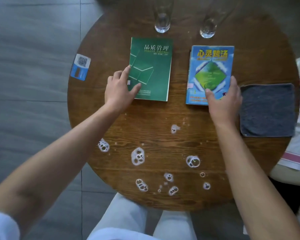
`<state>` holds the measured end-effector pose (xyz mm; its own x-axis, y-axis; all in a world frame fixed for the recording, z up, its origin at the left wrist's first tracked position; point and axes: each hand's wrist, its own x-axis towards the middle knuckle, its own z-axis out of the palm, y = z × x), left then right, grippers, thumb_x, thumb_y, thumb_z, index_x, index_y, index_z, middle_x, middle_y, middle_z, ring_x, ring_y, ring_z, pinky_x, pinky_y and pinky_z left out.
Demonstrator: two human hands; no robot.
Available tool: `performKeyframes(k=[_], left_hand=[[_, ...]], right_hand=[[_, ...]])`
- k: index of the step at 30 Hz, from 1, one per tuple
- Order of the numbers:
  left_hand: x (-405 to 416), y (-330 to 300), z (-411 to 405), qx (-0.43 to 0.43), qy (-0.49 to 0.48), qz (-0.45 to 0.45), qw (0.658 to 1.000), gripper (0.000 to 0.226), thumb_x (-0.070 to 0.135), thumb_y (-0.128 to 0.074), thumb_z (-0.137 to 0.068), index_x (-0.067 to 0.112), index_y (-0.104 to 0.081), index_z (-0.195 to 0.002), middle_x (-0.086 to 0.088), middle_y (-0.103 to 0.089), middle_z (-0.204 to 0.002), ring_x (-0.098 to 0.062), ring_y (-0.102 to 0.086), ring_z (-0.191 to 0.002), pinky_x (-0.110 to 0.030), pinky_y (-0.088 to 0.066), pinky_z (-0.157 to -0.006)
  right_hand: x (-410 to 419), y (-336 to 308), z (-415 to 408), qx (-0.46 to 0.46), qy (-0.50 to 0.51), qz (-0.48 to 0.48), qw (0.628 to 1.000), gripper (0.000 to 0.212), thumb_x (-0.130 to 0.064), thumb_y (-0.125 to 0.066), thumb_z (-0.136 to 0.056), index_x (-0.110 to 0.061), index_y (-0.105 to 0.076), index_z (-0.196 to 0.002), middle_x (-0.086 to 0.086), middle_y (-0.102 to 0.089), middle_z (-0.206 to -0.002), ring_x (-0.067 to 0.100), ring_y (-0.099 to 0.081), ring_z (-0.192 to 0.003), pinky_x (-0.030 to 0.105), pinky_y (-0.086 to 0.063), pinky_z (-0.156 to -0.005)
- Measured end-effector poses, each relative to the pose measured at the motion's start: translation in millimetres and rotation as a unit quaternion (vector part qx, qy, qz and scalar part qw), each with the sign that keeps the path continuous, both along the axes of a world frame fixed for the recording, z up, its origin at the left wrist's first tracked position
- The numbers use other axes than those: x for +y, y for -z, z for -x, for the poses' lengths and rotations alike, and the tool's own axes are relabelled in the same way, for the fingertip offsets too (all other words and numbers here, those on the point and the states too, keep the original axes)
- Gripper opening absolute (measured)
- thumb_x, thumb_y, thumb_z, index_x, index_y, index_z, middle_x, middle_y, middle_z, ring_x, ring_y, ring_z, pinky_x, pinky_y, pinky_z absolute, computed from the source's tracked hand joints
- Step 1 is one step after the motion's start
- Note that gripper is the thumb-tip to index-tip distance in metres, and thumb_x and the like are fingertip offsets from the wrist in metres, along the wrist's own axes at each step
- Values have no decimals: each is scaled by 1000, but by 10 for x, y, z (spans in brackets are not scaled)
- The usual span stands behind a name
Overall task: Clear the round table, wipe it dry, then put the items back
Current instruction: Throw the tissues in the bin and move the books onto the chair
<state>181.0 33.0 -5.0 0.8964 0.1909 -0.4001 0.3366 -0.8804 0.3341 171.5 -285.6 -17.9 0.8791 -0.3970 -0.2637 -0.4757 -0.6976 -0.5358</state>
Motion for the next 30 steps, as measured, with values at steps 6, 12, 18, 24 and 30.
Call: performKeyframes(k=[6, 12, 18, 24, 30], left_hand=[[-116, 243, -47, -5, -64, 28, 998, 81, 55, -67, -93, 29, -30, -160, -7, -51, -139, -20, -47, -126, -32, -45, -100], [-44, 298, -264, 43, -126, 53, 990, 96, 60, -83, -73, 25, -42, -152, -4, -61, -134, -21, -58, -123, -40, -51, -103], [-60, 132, -351, 78, -140, 119, 980, 79, 47, -87, -75, 18, -51, -139, -1, -65, -134, -19, -62, -119, -39, -53, -100], [-101, 63, -360, 100, -149, 166, 970, 60, 38, -83, -84, 16, -55, -132, 3, -66, -127, -15, -62, -112, -33, -52, -91], [-207, -13, -225, 29, -190, 262, 946, 41, 25, -75, -93, 19, -51, -125, 7, -67, -118, -5, -66, -102, -24, -58, -81]], right_hand=[[-7, 177, -87, 40, 25, 63, 997, 92, -55, -73, -83, -17, -36, -157, 13, -45, -154, 38, -44, -138, 41, -33, -114], [-33, 65, -341, 135, 44, 77, 987, 97, -60, -82, -75, -7, -43, -146, 19, -46, -148, 38, -47, -137, 41, -41, -108], [-49, 73, -414, 172, 54, 52, 982, 95, -63, -86, -68, -5, -47, -132, 17, -59, -140, 39, -57, -130, 47, -48, -101], [-13, 125, -357, 184, 92, 39, 978, 99, -70, -82, -68, -3, -54, -135, 17, -53, -143, 36, -51, -134, 45, -45, -106], [-68, 204, -345, 131, 163, -52, 977, 85, -55, -91, -59, -9, -58, -122, 8, -67, -125, 26, -69, -112, 43, -57, -96]])
